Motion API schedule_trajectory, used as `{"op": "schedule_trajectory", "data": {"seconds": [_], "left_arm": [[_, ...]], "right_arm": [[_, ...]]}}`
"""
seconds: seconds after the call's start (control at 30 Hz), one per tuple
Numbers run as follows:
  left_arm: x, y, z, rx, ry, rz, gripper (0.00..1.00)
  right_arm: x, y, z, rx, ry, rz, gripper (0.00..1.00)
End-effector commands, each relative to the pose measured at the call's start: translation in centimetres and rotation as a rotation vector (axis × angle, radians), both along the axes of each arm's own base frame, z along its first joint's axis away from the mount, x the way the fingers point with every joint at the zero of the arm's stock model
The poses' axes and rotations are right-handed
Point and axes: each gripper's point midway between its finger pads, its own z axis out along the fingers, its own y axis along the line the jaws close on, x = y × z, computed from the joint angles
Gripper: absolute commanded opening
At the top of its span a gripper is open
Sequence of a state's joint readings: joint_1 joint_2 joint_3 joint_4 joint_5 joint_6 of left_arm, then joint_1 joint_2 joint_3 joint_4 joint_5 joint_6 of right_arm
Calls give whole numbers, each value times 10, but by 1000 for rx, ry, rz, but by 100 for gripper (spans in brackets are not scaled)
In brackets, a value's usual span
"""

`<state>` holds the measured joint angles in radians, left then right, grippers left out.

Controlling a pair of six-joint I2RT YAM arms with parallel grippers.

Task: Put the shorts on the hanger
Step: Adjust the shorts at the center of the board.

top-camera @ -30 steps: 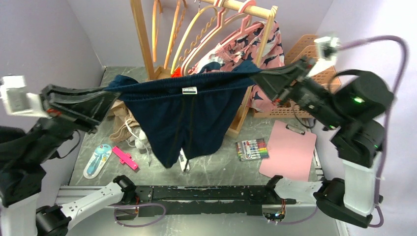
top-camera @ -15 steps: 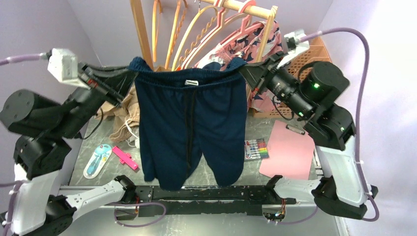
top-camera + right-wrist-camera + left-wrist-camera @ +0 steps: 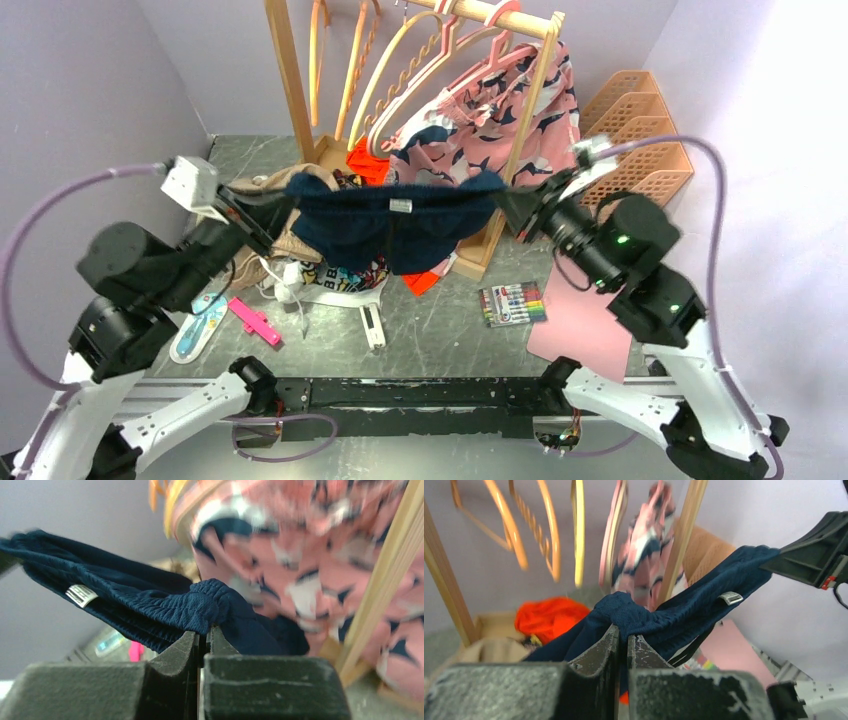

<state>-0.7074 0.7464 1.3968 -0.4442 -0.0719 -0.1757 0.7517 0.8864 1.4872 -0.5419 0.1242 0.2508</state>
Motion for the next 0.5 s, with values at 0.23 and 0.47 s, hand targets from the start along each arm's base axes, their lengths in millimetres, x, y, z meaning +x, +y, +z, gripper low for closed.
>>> {"op": "schedule_trajectory", "data": {"seconds": [0.23, 0.47], "left_arm": [[9, 3, -211, -15, 461, 105, 7], [21, -5, -247, 70, 564, 140, 7]], "right_arm": [[14, 18, -216, 4, 403, -65, 0], [22, 16, -226, -23, 421, -111, 0]]}}
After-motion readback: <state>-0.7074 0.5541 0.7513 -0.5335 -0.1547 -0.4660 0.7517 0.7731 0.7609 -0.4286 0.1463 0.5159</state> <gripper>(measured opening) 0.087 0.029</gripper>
